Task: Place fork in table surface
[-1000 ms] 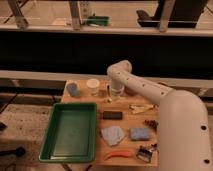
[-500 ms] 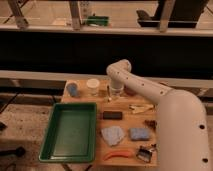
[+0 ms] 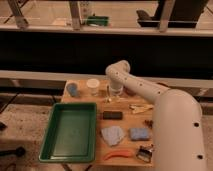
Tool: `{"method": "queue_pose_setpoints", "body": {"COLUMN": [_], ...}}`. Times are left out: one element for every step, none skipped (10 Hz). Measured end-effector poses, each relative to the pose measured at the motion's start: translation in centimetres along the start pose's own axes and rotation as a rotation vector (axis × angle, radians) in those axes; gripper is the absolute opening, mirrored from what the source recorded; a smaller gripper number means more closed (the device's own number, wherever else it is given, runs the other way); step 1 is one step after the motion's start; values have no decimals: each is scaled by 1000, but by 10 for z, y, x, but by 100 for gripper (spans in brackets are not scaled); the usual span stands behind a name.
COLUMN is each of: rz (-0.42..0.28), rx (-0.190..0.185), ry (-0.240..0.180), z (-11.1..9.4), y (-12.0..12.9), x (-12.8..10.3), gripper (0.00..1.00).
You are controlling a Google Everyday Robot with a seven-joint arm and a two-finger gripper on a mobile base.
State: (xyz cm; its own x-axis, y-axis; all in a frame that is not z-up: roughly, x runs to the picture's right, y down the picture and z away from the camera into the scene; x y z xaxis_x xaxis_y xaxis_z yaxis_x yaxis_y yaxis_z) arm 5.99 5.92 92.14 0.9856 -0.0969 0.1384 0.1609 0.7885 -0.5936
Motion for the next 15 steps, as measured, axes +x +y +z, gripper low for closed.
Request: {"method": "queue_pose_setpoints", "body": {"rz": [0, -3, -5, 2, 7, 10, 14, 16, 17, 18, 22, 26, 28, 29, 29], "rx": [-8, -14, -17, -26, -31, -35, -39, -44, -46, -49, -49, -50, -50, -51, -52], "ry": [7, 16, 24, 36, 42, 47, 52, 51, 49, 46, 45, 44, 43, 41, 40], "z": [4, 7, 9, 12, 14, 15, 16, 16, 16, 16, 15, 14, 14, 14, 14], "y": [-1, -2, -2, -2, -1, -1, -1, 1, 2, 4, 5, 7, 7, 8, 8], "x": [1, 1, 1, 2, 2, 3, 3, 3, 2, 2, 4, 7, 8, 8, 7], "gripper": [1, 6, 14, 27, 35, 43, 53, 66, 74, 79, 80, 80, 80, 80, 80]}}
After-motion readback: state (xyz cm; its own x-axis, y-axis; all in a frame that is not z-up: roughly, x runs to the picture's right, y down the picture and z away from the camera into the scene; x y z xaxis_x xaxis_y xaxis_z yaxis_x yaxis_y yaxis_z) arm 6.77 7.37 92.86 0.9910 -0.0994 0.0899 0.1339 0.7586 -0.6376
